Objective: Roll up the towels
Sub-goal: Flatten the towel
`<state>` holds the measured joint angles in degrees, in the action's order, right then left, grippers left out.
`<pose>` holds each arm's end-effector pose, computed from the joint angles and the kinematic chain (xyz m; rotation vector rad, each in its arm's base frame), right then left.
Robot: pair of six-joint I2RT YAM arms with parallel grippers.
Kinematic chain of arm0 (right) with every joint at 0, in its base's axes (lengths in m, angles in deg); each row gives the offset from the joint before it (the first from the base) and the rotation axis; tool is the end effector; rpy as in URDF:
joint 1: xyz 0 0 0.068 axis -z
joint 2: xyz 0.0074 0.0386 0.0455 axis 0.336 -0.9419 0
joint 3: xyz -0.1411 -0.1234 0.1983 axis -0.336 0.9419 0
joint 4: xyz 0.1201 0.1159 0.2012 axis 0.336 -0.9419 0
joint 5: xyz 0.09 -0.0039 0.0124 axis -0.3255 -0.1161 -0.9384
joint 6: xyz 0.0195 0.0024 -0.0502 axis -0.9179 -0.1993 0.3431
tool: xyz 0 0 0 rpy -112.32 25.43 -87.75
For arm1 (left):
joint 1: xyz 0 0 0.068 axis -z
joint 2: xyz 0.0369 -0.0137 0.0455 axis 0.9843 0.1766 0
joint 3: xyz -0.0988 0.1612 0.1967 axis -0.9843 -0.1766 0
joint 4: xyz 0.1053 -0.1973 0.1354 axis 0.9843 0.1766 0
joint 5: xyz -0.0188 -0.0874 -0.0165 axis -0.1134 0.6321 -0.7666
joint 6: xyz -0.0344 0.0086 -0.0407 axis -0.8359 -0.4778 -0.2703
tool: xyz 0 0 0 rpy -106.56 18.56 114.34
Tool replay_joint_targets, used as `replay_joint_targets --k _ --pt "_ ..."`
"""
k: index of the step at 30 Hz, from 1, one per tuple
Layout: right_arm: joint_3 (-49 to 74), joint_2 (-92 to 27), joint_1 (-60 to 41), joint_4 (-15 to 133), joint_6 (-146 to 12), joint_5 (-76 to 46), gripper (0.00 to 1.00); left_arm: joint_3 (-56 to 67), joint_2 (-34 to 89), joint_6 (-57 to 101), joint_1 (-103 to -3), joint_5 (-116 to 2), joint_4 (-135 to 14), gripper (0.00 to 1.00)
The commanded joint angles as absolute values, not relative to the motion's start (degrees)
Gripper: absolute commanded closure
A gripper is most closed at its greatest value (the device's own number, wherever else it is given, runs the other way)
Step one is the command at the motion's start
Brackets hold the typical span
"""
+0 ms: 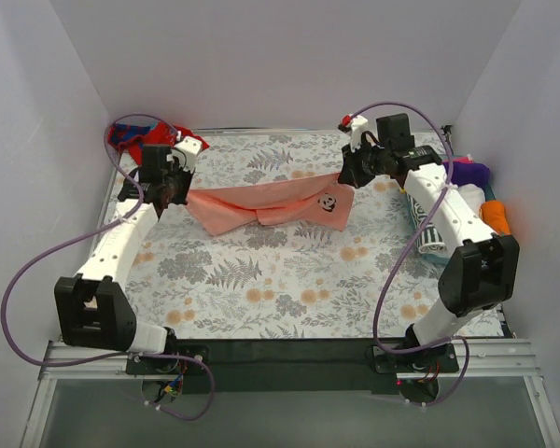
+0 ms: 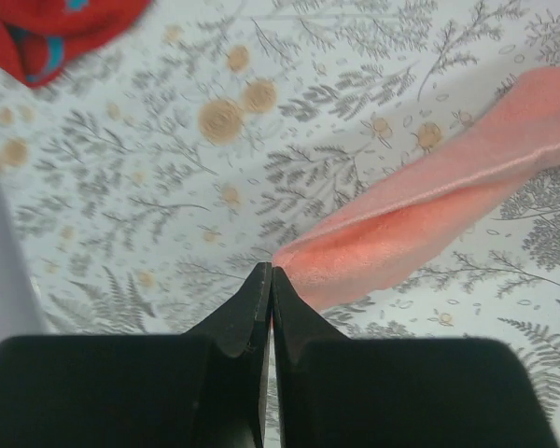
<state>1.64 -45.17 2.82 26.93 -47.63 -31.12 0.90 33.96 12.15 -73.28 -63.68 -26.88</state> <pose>0.3499 0.1209 0.3352 -0.7840 2.1072 0.5170 0.3098 -0.0365 0.2933 -0.2953 2.3732 -0.2609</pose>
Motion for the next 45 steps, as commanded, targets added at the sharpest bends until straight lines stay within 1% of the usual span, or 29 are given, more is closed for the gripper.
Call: replay_joint_targets --k 1,6,9,12,16,18,20,22,23,24,25,26,27,30,31,32,33,35,36,38,39,42,44,45 --pt "-1.11 -39.93 3.20 24.31 -39.88 -32.08 0.99 2.74 26.99 22.74 -73.32 -68.53 -31.58 1.00" --pt "2.31 -33.78 3.46 23.17 -36.00 -33.56 0.99 3.44 18.73 25.47 -74.20 -69.94 -31.41 1.00" --pt "5.47 -26.33 3.46 22.20 -34.85 -35.49 0.99 3.35 12.14 25.65 -74.29 -69.94 -29.13 1.00" --pt "7.06 -21.83 3.38 20.62 -35.29 -37.51 0.99 4.23 6.62 25.65 -74.29 -69.42 -25.79 1.00" --pt "10.74 -14.62 3.46 18.86 -35.56 -39.54 0.99 4.85 2.73 25.56 -74.29 -70.03 -21.92 1.00" --pt "12.15 -13.38 3.38 18.68 -36.43 -40.68 0.99 4.06 1.58 25.65 -74.29 -69.60 -21.12 1.00" --pt "14.96 -13.72 3.20 18.86 -36.78 -41.39 0.99 1.61 1.05 25.82 -74.29 -67.58 -21.21 1.00" --pt "16.81 -16.53 3.11 19.03 -36.79 -40.78 0.99 0.11 4.10 26.08 -74.29 -58.20 -19.82 1.00" --pt "17.60 -17.76 3.11 18.95 -36.87 -40.17 0.99 0.02 5.87 28.09 -74.29 -53.03 -16.41 1.00" --pt "17.78 -20.03 3.02 18.77 -36.96 -38.94 0.99 -0.59 7.28 29.24 -74.29 -48.63 -15.07 0.95" --pt "17.79 -20.84 3.02 18.51 -36.96 -38.58 0.99 -1.12 8.68 30.47 -74.29 -40.58 -13.32 0.88" --pt "18.13 -21.28 3.11 18.68 -36.70 -38.32 0.99 -3.13 10.78 33.18 -74.20 -37.28 -13.21 0.81" --pt "18.31 -21.37 3.11 18.94 -36.44 -37.79 0.99 -4.19 11.50 36.08 -74.12 -29.59 -13.13 0.70" --pt "18.58 -21.37 3.11 18.95 -36.35 -35.95 0.99 -9.29 12.48 41.97 -72.54 -23.64 -16.19 0.54" --pt "18.66 -21.29 3.11 19.03 -36.26 -35.33 0.99 -10.69 12.56 43.56 -71.40 -21.80 -18.38 0.45" --pt "18.93 -21.11 3.20 18.86 -36.26 -34.80 0.99 -12.45 13.70 45.40 -69.65 -22.04 -19.44 0.42" --pt "19.45 -20.85 3.20 18.86 -36.26 -34.02 0.99 -13.25 14.49 48.03 -64.59 -23.00 -20.24 0.41" --pt "19.89 -20.76 3.20 18.86 -36.43 -33.40 0.99 -14.39 16.77 50.42 -59.11 -26.59 -22.96 0.40" --pt "19.98 -20.84 3.20 18.95 -36.52 -32.87 0.99 -15.18 19.57 51.56 -54.39 -27.66 -23.84 0.40" --pt "20.07 -21.37 3.29 18.95 -36.96 -32.34 0.99 -15.19 23.36 54.29 -50.05 -31.69 -26.39 0.39" --pt "19.90 -21.98 3.29 18.86 -37.48 -31.99 0.99 -14.58 27.55 54.91 -46.73 -33.19 -27.09 0.39" --pt "19.72 -23.13 3.46 18.77 -38.10 -31.72 0.99 -12.12 34.07 57.81 -42.75 -34.61 -27.45 0.39" --pt "19.98 -23.31 3.73 18.77 -38.19 -31.64 0.99 -10.45 38.48 59.82 -41.51 -34.08 -28.41 0.36" --pt "20.16 -23.31 3.81 18.77 -38.19 -31.63 0.99 -10.01 39.62 60.10 -39.94 -34.87 -29.29 0.36"
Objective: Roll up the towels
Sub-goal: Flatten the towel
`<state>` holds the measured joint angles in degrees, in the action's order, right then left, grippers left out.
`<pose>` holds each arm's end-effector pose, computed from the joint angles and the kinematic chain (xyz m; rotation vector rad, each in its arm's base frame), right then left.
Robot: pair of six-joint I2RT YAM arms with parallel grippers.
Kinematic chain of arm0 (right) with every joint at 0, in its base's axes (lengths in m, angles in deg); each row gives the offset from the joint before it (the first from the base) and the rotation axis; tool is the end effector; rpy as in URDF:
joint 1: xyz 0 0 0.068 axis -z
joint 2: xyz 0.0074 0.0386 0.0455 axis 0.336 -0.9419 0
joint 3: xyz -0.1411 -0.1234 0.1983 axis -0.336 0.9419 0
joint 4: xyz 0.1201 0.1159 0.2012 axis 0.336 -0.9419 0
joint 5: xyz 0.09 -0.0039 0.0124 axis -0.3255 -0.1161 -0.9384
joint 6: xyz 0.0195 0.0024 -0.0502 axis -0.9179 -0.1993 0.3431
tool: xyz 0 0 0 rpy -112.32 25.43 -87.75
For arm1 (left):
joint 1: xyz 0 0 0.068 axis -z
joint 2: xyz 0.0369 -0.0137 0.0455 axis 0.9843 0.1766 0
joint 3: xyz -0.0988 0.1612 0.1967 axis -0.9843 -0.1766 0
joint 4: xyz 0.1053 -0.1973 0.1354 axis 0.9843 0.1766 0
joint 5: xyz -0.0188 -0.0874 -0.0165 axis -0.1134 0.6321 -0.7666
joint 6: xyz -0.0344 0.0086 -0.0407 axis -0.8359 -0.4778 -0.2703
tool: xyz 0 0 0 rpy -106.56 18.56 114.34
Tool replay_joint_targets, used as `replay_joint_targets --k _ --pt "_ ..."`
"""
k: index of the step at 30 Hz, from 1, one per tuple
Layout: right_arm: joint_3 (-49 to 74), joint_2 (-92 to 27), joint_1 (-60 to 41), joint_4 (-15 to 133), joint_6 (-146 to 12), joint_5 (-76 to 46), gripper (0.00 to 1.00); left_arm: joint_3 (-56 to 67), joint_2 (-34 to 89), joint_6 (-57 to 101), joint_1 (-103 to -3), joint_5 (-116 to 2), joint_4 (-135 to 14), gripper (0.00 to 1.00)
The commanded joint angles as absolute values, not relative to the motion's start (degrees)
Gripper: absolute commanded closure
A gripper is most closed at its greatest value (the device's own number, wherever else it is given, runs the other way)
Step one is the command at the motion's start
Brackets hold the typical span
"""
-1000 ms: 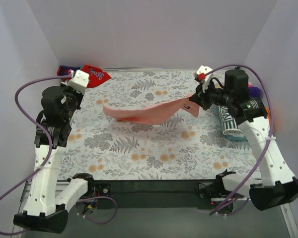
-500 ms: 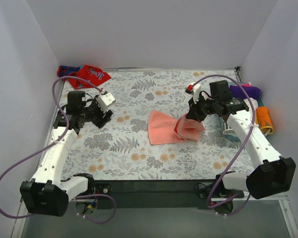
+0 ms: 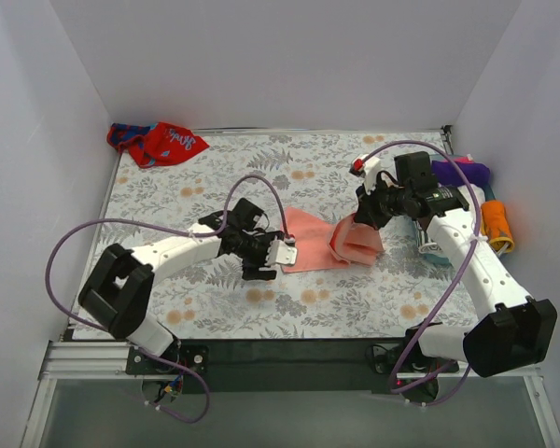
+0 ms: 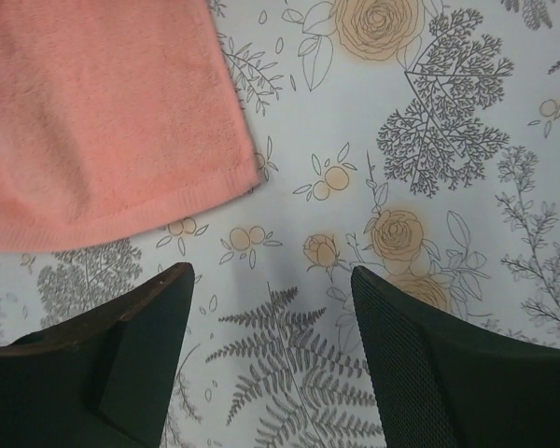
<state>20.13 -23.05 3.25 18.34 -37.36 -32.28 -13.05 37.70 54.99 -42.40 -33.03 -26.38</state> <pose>0.2459 0.0881 0.3317 -0.9736 2.0926 0.4619 0.2152 -0.1886 0.2038 1.4587 2.2268 -0.8401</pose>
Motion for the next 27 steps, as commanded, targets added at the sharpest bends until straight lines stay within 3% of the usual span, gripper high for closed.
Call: replay_joint_targets --k 1,10,15,18,22,27 --pt "20.25 -23.31 3.90 18.86 -38.11 -31.72 0.99 -9.65 40.50 60.79 -39.32 -34.88 -30.25 0.36" --pt "20.69 -24.18 6.19 18.86 -37.58 -32.25 0.99 -7.02 51.40 62.99 -33.95 -38.03 -34.40 0.47" --pt "20.25 -24.10 7.42 18.60 -37.05 -32.69 0.99 -5.96 56.68 65.19 -33.69 -41.28 -33.25 0.66" --pt "19.98 -23.83 8.03 18.16 -36.52 -32.51 0.99 -6.05 57.48 65.55 -34.03 -42.35 -31.06 0.85" --pt "19.11 -22.87 8.21 17.19 -35.38 -32.51 0.99 -6.66 52.22 63.27 -36.05 -41.29 -24.66 1.00" --pt "17.61 -20.85 8.12 16.05 -34.24 -32.69 0.99 -6.05 35.88 57.12 -41.75 -40.58 -18.14 1.00"
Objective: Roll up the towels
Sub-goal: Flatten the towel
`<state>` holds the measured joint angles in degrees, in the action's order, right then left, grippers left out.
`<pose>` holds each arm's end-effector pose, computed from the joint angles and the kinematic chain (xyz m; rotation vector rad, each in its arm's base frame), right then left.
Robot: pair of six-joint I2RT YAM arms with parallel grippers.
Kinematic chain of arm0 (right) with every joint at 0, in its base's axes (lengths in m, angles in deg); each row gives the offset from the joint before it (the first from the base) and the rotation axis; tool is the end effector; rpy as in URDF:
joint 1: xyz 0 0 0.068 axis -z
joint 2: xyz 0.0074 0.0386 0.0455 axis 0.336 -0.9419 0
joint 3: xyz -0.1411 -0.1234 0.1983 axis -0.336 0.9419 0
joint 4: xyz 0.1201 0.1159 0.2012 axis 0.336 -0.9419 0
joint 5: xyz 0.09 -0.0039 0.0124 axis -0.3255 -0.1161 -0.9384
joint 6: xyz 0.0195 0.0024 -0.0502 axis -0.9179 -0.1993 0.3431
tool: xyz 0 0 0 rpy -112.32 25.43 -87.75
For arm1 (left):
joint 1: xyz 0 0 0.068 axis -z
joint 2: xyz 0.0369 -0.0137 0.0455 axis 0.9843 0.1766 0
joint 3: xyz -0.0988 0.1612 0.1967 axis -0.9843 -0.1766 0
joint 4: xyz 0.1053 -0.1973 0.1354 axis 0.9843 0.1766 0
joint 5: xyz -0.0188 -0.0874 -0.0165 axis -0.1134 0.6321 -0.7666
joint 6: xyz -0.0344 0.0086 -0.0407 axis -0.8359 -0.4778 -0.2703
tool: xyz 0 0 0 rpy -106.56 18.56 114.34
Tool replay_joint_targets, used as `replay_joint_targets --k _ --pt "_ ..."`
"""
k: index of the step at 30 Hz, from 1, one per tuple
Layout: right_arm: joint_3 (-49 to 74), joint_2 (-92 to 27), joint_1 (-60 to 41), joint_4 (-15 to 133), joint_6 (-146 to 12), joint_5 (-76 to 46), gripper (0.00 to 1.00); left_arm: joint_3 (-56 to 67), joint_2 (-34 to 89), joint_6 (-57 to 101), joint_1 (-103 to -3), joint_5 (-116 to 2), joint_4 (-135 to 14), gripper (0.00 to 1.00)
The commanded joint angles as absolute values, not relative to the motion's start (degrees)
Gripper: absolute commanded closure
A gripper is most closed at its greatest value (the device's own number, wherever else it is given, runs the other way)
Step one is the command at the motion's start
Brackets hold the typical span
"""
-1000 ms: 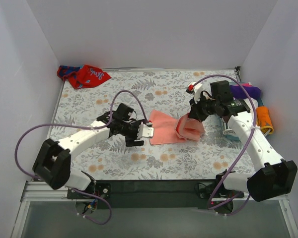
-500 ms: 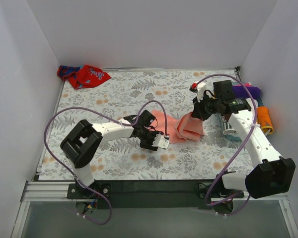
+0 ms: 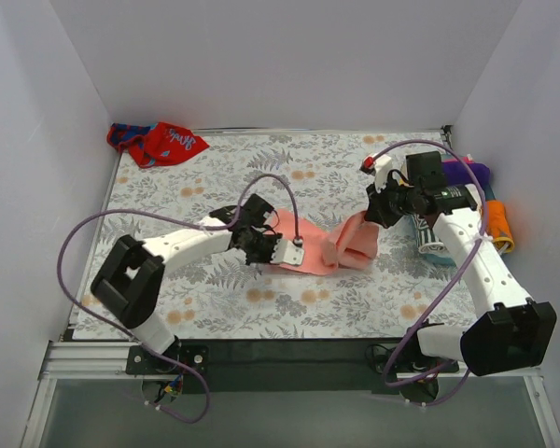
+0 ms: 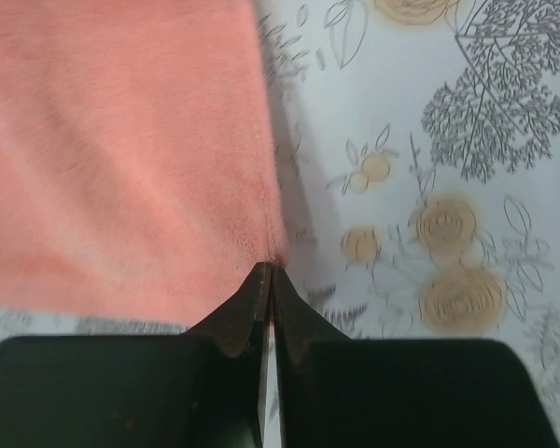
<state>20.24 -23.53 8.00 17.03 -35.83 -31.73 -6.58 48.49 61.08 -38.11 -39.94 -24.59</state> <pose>0.2525 0.0672 0.3273 -0.9099 2.1457 0.4052 0.2280 -0.2236 0.1787 1.6703 2.2268 -0.6752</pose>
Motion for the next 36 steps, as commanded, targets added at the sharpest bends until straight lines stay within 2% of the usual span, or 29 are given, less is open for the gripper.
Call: replay_joint_targets --k 1,5,9,15,19,25,28,32,36 --pt "17.26 -20.58 8.21 15.87 -34.06 -32.69 0.99 -6.13 33.42 56.15 -42.47 -40.85 -16.66 1.00" --pt "15.42 -19.27 8.21 12.98 -31.00 -35.93 0.99 -4.56 22.17 51.76 -46.16 -40.67 -10.33 1.00" --pt "17.78 -12.00 8.12 11.04 -27.39 -39.54 0.99 -4.03 9.09 45.61 -46.60 -42.87 -6.71 1.00" --pt "21.39 -1.79 8.12 9.11 -26.77 -37.97 0.99 -2.98 -2.54 38.58 -52.75 -48.40 -3.72 1.00" --pt "21.21 -0.19 8.12 7.43 -26.85 -38.05 0.99 -0.86 -5.97 36.02 -55.65 -51.48 -1.00 1.00" --pt "23.68 -12.03 8.03 15.50 -29.48 -35.51 0.99 -8.49 -6.60 34.52 -55.92 -62.54 -10.28 1.00" --pt "20.96 -26.15 8.03 21.13 -31.68 -32.87 0.99 -16.21 -2.04 34.70 -56.71 -66.14 -18.00 1.00" --pt "14.98 -38.29 7.95 23.95 -33.09 -30.06 0.99 -20.19 5.51 37.33 -64.67 -60.22 -31.38 1.00" --pt "9.89 -46.93 8.03 27.64 -35.81 -27.25 0.99 -16.97 20.18 36.63 -74.19 -51.50 -39.74 1.00"
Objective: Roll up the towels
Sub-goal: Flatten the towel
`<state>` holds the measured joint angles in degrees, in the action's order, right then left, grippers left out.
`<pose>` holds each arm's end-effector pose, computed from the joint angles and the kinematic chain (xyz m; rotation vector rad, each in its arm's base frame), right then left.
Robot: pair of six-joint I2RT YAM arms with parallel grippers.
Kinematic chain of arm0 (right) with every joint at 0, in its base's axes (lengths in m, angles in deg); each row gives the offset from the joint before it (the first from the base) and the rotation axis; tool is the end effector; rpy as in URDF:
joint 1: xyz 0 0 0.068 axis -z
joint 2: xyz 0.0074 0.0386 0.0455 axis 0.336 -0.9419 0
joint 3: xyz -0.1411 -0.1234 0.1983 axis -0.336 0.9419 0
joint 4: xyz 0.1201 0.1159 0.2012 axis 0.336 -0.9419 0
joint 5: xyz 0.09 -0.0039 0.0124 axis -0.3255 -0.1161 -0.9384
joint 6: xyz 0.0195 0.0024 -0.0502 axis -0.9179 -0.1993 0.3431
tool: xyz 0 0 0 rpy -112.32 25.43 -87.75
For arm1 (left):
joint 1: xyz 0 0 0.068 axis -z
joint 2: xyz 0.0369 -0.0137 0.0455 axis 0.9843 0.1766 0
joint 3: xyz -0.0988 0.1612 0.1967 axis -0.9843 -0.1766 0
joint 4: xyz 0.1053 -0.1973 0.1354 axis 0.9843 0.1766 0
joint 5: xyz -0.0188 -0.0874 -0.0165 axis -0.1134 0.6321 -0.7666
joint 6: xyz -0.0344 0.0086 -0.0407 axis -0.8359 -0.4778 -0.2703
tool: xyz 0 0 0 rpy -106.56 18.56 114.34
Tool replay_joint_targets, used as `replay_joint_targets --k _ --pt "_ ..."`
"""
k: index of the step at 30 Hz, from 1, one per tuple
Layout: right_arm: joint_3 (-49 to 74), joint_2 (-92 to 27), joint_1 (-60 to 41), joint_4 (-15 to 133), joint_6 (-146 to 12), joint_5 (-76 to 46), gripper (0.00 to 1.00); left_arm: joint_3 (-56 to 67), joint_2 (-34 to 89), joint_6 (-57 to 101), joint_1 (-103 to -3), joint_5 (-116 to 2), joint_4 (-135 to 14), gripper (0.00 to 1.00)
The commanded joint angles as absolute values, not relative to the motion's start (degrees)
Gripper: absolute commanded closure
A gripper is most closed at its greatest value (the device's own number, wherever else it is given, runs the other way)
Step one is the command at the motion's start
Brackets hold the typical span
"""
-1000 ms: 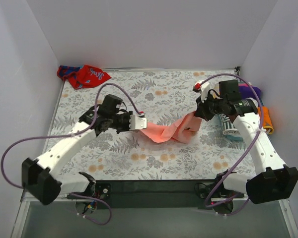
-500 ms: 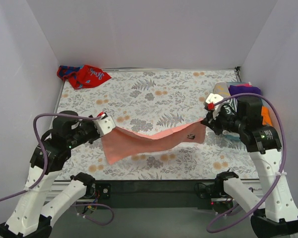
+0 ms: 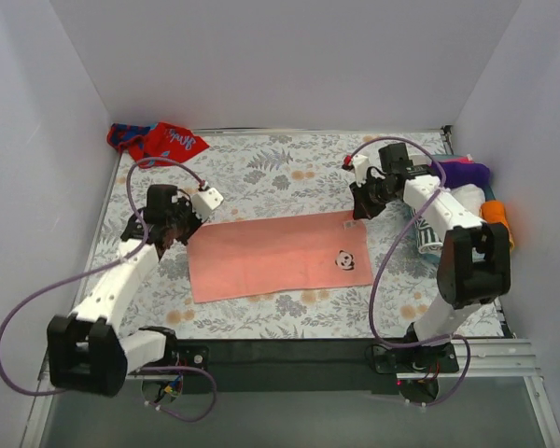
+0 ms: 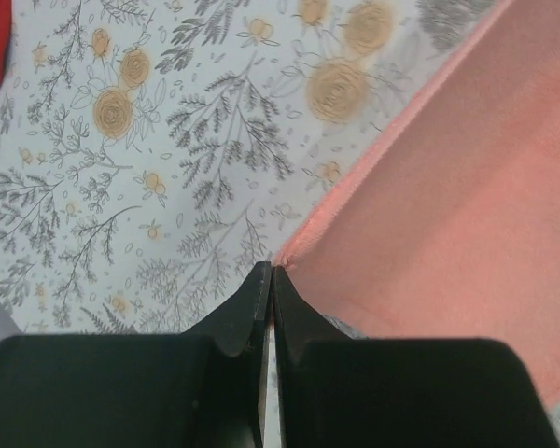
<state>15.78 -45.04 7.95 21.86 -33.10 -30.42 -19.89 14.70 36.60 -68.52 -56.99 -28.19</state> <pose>0.3316 0.0830 0.2507 -0.9760 2.3336 0.4264 0.2216 -0.0495 0.2600 0.3666 2.3539 -0.2366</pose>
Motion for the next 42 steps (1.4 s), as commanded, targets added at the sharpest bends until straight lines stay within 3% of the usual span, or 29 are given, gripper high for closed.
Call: replay_joint_targets --k 1,3,6,7,8,9,10,12,15,19,22,34,42 --pt "7.88 -48.60 7.95 28.00 -35.99 -26.81 0.99 -15.90 26.21 36.55 -75.07 -50.36 -42.19 1.00" --pt "5.76 -53.52 8.03 28.35 -36.87 -26.19 0.99 -12.74 31.70 36.89 -76.31 -46.77 -42.57 1.00" --pt "-0.65 -60.38 7.95 28.09 -40.20 -24.53 0.65 -6.15 43.38 36.11 -76.92 -44.29 -41.96 0.99" --pt "-2.50 -61.70 8.03 27.74 -41.78 -23.73 0.45 -1.96 45.85 36.19 -77.10 -44.11 -40.13 0.88" --pt "-5.56 -63.54 7.95 27.21 -42.23 -22.77 0.40 -0.35 50.14 35.41 -77.62 -44.02 -39.24 0.78" --pt "-6.72 -63.99 8.12 27.03 -42.67 -20.84 0.33 1.41 51.57 34.53 -78.15 -44.36 -38.79 0.57" --pt "-7.69 -64.17 8.21 27.03 -42.76 -19.95 0.31 2.99 52.63 33.83 -78.77 -45.93 -37.75 0.50" --pt "-9.45 -63.21 8.65 25.28 -42.33 -19.77 0.31 6.42 53.17 31.98 -81.91 -43.94 -35.46 0.43" --pt "-5.27 -58.04 8.74 22.29 -40.13 -23.87 0.37 4.25 46.62 35.64 -82.82 -39.02 -30.46 0.42" --pt "5.35 -50.39 7.86 19.04 -38.63 -28.47 0.59 -2.34 36.85 43.81 -82.73 -29.53 -20.56 0.47" --pt "14.23 -45.99 5.32 17.45 -36.79 -29.53 0.65 -6.56 33.23 50.14 -82.55 -25.65 -11.32 0.52" --pt "26.13 -48.70 0.83 17.98 -36.17 -23.73 0.85 -21.60 29.62 54.82 -75.17 -31.26 -8.20 0.60" --pt "34.30 -50.20 -1.72 22.46 -35.21 -11.71 0.88 -29.24 30.84 54.39 -74.03 -43.21 -13.82 0.63"
